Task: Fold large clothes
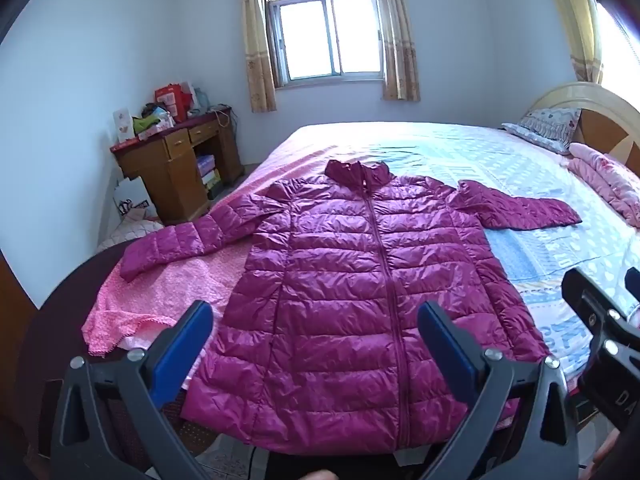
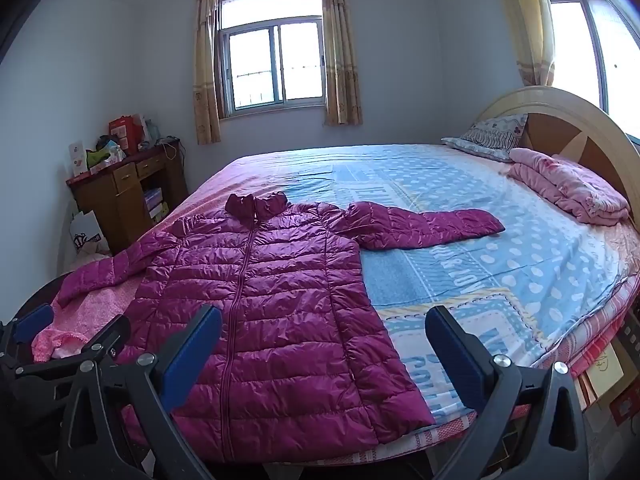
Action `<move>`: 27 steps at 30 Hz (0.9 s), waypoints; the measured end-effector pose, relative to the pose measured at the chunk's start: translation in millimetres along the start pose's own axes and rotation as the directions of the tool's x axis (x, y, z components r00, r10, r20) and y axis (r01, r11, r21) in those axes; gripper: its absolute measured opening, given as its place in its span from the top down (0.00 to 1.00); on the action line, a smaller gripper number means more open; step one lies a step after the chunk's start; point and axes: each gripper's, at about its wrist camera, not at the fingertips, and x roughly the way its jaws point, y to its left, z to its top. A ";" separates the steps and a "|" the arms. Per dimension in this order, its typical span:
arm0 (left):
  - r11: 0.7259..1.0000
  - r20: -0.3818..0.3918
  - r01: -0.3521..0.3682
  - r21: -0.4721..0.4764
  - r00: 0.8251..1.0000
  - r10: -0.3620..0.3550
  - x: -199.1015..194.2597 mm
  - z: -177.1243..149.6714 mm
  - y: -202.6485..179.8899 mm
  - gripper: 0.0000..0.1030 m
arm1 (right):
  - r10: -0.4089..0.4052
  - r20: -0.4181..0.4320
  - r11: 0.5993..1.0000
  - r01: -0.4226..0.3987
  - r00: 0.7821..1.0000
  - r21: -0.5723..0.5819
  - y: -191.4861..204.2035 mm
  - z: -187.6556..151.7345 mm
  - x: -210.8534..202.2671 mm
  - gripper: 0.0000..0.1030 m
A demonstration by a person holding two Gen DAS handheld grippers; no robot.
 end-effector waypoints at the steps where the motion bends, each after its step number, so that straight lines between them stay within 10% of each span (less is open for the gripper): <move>1: 1.000 0.003 -0.005 0.005 1.000 0.005 0.2 0.1 -0.4 0.00 | 0.000 0.000 1.000 0.000 1.000 -0.002 0.5 -0.2 0.1 0.01; 27: 1.000 -0.017 -0.012 0.022 1.000 0.012 4.5 -4.0 -1.0 0.00 | 0.014 -0.059 1.000 -0.013 0.998 0.004 -0.4 -4.1 12.2 0.01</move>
